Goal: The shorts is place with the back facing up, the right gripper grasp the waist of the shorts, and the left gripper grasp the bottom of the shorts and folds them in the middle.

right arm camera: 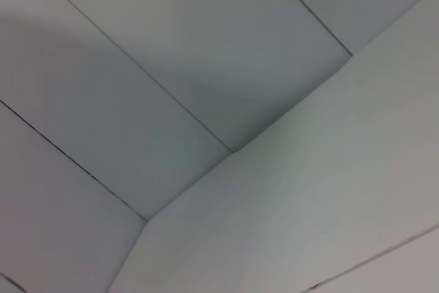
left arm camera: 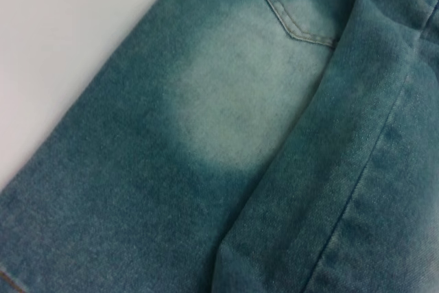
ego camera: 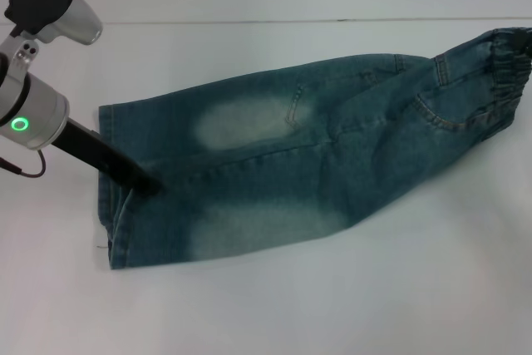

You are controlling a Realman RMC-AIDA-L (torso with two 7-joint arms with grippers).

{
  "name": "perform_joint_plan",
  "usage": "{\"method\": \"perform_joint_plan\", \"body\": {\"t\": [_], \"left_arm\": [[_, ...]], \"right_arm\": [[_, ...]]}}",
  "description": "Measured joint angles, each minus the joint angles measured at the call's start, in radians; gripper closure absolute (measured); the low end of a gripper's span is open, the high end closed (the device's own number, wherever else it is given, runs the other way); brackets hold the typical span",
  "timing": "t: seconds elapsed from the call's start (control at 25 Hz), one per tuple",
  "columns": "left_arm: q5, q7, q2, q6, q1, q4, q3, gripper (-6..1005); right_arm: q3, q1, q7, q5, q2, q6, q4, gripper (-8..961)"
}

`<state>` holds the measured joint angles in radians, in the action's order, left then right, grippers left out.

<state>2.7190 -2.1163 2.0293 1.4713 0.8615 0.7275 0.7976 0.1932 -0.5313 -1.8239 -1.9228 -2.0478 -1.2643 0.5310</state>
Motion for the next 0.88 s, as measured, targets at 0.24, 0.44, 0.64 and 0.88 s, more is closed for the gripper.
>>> {"method": "perform_joint_plan", "body": {"t": [0.24, 0.44, 0.64, 0.88], "left_arm": [[0.009, 0.008, 0.004, 0.0, -0.002, -0.002, 0.007, 859], [0.009, 0.011, 0.005, 0.005, -0.004, 0.0, 0.01, 902], [0.004, 0.016, 0.005, -0.014, -0.005, 0.002, 0.006, 944], [-0.003, 0.016, 0.005, -0.073, -0.009, 0.003, -0.019, 953]], "right_arm": [[0.0, -0.001, 0.0, 0.001, 0.0, -0.002, 0.001, 894], [0.0, -0.004, 0.001, 0.002, -0.002, -0.002, 0.001, 894], [0.0, -0.005, 0.001, 0.002, -0.002, 0.0, 0.001, 894], [-0.006, 0.0, 0.002, 0.025, -0.009, 0.019, 0.0, 894]]}}
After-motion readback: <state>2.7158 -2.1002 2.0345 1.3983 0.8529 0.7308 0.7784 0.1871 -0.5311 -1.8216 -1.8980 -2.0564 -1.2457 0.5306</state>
